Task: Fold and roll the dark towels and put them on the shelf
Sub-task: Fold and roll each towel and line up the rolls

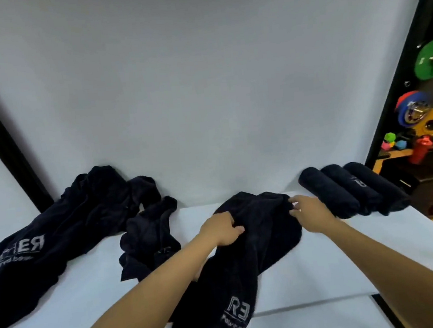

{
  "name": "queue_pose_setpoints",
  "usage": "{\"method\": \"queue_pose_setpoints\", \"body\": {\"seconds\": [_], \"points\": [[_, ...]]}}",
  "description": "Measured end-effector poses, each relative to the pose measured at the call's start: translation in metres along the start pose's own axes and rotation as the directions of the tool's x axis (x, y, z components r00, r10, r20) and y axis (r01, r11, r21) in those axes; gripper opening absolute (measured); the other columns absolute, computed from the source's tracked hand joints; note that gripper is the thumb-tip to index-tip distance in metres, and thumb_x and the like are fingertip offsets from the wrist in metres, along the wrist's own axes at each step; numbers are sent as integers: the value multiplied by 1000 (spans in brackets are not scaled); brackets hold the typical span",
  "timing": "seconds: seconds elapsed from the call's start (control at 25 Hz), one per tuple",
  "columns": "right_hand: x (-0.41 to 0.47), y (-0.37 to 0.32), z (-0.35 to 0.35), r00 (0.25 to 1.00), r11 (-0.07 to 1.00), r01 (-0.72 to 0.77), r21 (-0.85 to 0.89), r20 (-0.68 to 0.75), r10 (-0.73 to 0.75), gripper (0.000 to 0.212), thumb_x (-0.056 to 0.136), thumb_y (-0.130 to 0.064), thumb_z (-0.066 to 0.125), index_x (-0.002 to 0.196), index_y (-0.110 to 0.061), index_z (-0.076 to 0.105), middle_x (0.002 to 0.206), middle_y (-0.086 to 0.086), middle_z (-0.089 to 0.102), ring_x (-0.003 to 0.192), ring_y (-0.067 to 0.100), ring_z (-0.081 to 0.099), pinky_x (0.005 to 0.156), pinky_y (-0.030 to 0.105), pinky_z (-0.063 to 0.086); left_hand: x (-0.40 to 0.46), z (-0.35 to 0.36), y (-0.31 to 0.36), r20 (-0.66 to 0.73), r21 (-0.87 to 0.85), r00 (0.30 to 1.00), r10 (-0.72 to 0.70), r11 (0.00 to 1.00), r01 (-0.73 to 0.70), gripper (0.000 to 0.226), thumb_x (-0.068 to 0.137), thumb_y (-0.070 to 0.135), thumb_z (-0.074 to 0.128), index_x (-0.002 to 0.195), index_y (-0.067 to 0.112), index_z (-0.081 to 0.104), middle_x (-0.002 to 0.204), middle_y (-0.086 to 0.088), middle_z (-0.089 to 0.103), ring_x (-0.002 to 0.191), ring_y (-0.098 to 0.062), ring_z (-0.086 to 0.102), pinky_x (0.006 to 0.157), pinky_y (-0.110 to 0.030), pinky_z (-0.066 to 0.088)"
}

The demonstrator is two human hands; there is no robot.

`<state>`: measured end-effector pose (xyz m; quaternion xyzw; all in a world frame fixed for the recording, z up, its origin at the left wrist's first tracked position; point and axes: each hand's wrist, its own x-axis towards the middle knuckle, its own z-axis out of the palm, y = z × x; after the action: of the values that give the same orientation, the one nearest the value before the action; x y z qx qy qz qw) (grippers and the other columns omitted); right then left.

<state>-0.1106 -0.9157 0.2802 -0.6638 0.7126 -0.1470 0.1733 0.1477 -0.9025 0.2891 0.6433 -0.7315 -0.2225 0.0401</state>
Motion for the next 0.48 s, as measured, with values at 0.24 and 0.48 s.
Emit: {"method": "queue_pose_setpoints", "body": {"seconds": [0.24, 0.48], "points": [[-11, 14, 26, 972, 969, -231, 83, -29, 234, 43, 89, -50, 62, 74, -11, 50, 66, 1, 54, 56, 16, 51, 50, 27, 41, 0, 27, 5, -124, 61, 974, -191, 978, 200, 67, 88, 60, 57, 129, 7, 48, 125, -8, 57, 110, -27, 60, 86, -34, 49], [-14, -21, 31, 960, 927, -275, 254, 131, 249, 20, 97, -21, 44, 96, -3, 51, 87, 11, 62, 75, 27, 63, 67, 34, 55, -5, 30, 0, -204, -135, 966, -158, 982, 132, 33, 102, 38, 41, 119, 10, 46, 111, -10, 62, 98, -28, 61, 80, -36, 49]]}}
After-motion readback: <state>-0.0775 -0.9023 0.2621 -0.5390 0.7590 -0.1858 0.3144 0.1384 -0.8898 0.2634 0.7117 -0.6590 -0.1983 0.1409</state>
